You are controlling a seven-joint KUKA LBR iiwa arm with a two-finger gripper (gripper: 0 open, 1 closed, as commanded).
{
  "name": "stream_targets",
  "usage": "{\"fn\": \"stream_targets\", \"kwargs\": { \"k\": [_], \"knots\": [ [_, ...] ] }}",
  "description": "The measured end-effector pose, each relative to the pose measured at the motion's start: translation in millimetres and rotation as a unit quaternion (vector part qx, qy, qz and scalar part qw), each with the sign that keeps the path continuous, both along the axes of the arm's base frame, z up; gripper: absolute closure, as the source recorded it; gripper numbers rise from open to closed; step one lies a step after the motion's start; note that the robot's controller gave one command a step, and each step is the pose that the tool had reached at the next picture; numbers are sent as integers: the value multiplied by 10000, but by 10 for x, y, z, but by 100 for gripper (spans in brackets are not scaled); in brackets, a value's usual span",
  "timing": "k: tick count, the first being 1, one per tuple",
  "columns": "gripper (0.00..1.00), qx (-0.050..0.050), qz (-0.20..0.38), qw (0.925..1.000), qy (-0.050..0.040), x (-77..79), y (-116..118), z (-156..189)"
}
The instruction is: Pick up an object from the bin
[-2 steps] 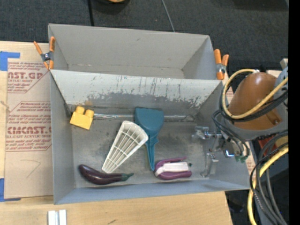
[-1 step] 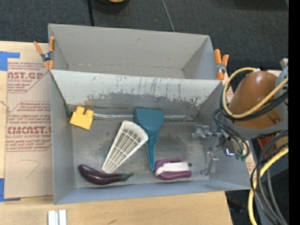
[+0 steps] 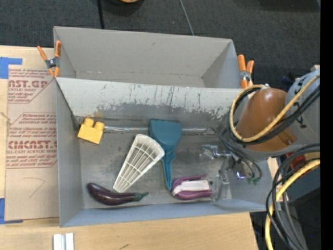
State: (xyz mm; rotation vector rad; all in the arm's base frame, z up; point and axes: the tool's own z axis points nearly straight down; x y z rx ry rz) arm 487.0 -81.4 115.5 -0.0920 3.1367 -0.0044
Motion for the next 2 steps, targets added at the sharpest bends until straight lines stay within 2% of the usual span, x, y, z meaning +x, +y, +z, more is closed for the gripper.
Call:
{"fn": "stream_targets", "kwargs": {
  "k": [1,2],
  "knots": [
    [0,28,-175,9998,23,-34,266,-233],
    [100,-1,63,10000,3,153,404,-445]
  ]
}}
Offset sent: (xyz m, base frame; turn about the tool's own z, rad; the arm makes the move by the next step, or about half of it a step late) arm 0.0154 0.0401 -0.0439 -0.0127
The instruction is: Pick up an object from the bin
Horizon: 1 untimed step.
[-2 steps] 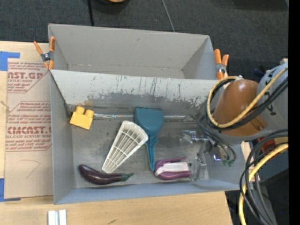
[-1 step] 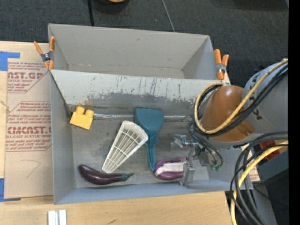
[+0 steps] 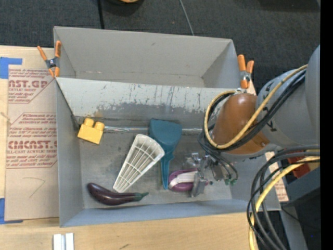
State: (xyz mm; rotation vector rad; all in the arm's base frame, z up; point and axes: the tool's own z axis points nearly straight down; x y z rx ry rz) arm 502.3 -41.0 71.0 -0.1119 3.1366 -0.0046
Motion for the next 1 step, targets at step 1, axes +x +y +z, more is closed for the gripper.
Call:
{"fn": "stream_targets", "kwargs": {
  "k": [1],
  "knots": [
    [100,-1,1,10000,0,0,1,0]
  ]
}}
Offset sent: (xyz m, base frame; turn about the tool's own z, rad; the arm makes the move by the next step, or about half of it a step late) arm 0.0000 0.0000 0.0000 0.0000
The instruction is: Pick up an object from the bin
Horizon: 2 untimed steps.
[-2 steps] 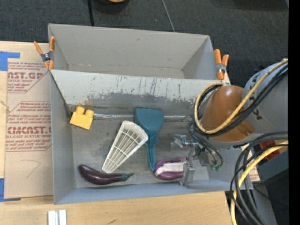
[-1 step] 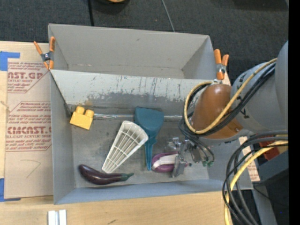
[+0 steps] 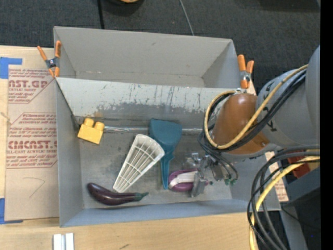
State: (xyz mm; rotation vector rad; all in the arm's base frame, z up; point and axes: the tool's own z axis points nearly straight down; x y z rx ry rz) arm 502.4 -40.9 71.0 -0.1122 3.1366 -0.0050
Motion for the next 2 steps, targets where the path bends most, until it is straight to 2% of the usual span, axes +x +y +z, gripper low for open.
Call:
{"fn": "stream_targets", "kwargs": {
  "k": [2],
  "knots": [
    [100,-1,0,10000,0,0,0,0]
  ]
}}
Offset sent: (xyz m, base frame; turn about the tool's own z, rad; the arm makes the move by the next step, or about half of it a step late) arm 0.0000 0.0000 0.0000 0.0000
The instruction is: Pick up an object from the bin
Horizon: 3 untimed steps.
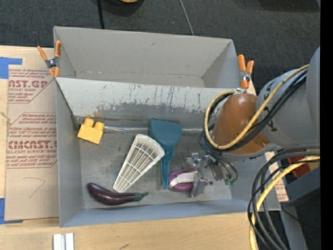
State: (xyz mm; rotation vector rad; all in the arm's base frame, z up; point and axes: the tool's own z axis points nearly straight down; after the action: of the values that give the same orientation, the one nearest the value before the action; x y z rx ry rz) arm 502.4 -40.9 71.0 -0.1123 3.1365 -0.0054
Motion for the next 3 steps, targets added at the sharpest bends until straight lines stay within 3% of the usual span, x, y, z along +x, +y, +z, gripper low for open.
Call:
{"fn": "stream_targets", "kwargs": {
  "k": [3],
  "knots": [
    [100,-1,1,10000,0,0,0,0]
  ]
}}
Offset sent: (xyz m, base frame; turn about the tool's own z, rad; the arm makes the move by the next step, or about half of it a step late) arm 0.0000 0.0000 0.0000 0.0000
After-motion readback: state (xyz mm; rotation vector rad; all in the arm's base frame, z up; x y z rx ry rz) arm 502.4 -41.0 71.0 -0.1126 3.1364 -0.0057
